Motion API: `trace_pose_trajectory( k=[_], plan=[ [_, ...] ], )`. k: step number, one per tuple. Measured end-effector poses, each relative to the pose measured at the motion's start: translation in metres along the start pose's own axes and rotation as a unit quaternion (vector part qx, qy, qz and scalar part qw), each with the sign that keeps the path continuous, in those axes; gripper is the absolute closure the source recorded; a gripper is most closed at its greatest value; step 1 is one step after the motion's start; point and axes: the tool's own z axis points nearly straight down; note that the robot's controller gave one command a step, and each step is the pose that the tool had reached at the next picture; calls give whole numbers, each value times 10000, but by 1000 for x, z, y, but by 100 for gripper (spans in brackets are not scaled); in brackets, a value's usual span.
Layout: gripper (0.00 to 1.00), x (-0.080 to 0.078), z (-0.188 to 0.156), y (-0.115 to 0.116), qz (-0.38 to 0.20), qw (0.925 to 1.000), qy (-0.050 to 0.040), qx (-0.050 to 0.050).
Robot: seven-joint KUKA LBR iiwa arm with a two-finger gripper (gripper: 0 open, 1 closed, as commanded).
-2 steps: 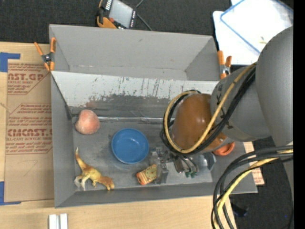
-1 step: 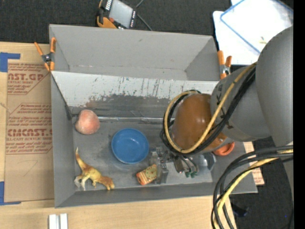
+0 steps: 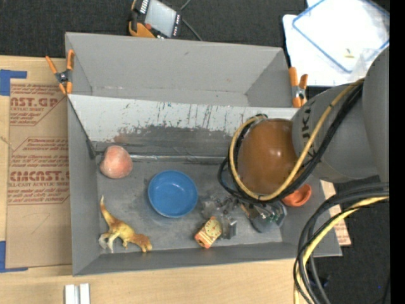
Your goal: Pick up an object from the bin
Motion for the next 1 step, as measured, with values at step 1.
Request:
trace_pose_trajectory(
  k=[1],
  plan=[
    [100,5,-156,13,1638,9865,24,-3]
  ],
)
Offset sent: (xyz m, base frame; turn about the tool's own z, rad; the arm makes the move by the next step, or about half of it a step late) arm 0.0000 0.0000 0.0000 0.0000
